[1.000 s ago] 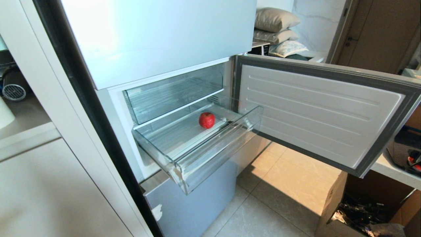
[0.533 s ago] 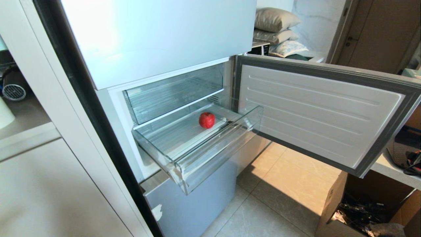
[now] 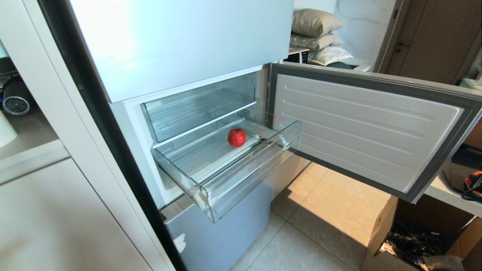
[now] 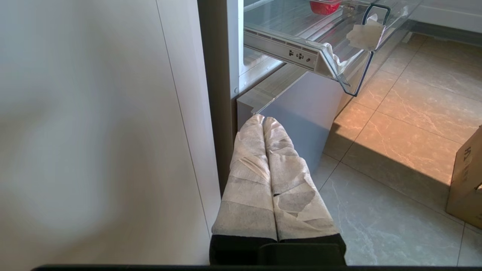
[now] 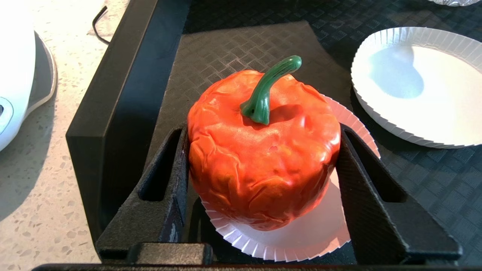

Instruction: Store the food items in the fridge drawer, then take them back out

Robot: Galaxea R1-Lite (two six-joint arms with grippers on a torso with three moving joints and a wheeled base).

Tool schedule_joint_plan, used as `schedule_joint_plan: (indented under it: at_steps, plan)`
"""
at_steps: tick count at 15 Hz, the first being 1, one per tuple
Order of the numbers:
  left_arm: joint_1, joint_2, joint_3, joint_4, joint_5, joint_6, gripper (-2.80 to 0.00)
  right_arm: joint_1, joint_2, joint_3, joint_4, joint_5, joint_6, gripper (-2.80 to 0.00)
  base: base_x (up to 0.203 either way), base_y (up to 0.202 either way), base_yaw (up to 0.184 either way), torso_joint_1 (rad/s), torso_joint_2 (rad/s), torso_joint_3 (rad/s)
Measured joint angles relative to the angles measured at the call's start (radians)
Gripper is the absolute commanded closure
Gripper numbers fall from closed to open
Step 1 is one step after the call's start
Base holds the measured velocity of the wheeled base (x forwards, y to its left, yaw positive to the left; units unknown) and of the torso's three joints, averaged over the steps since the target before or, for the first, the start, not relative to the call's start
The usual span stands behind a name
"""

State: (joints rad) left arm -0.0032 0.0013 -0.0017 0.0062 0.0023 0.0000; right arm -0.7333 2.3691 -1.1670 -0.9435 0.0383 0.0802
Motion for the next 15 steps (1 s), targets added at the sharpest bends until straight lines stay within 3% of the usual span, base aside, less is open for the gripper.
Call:
schedule_joint_plan:
  at_steps: [4,7,12,15]
  plan:
    - [0.000,0.000,0.000,0.000,0.000,0.000,0.00,-0.021,-0.058,0.011,0.022,-0.002,0.000,0.00,0.000,0.000,0.000,0.000,0.00,0.000]
    - [0.000,0.000,0.000,0.000,0.000,0.000,0.00,-0.044,-0.195,0.084,0.110,-0.001,-0.011,0.00,0.000,0.000,0.000,0.000,0.00,0.000]
    - [0.000,0.000,0.000,0.000,0.000,0.000,0.00,-0.045,-0.654,0.466,0.204,0.036,-0.059,0.00,0.000,0.000,0.000,0.000,0.00,0.000]
    - [0.000,0.000,0.000,0.000,0.000,0.000,0.00,0.077,-0.977,0.733,0.269,0.112,-0.074,0.00,0.000,0.000,0.000,0.000,0.00,0.000]
